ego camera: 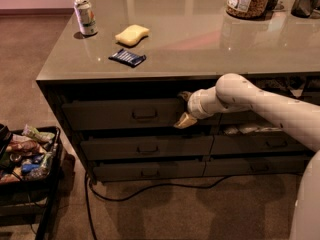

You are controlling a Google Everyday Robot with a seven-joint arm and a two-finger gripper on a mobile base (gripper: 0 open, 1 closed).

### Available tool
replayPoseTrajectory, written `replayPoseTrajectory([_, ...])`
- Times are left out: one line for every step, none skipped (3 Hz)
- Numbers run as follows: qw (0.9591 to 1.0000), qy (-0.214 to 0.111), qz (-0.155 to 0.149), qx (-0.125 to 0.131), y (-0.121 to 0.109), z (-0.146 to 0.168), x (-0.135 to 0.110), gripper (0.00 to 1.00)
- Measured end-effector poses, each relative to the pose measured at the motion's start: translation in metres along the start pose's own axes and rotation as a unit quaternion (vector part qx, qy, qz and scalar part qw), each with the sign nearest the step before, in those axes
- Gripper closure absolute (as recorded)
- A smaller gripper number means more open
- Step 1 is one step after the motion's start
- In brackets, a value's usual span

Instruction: Open top drawer

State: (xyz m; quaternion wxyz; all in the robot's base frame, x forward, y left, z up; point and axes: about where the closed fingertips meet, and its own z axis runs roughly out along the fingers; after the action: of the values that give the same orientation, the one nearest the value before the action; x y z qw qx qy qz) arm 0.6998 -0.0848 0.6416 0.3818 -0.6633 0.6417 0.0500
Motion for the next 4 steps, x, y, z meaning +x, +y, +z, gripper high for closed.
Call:
replayPoseTrajectory([1.0, 0.001, -0.003, -0.007, 0.005, -0.001, -0.003, 0.31])
replayPoseTrajectory([0.9997, 0.003, 0.001, -0.024, 0.022, -0.002, -0.006, 0.31])
replayPoseTrajectory([0.9996, 0.003, 0.0, -0.027, 0.024, -0.002, -0.007, 0.31])
replayPoseTrajectory([0.9995, 0.002, 0.0, -0.03, 0.025, -0.002, -0.008, 0.32])
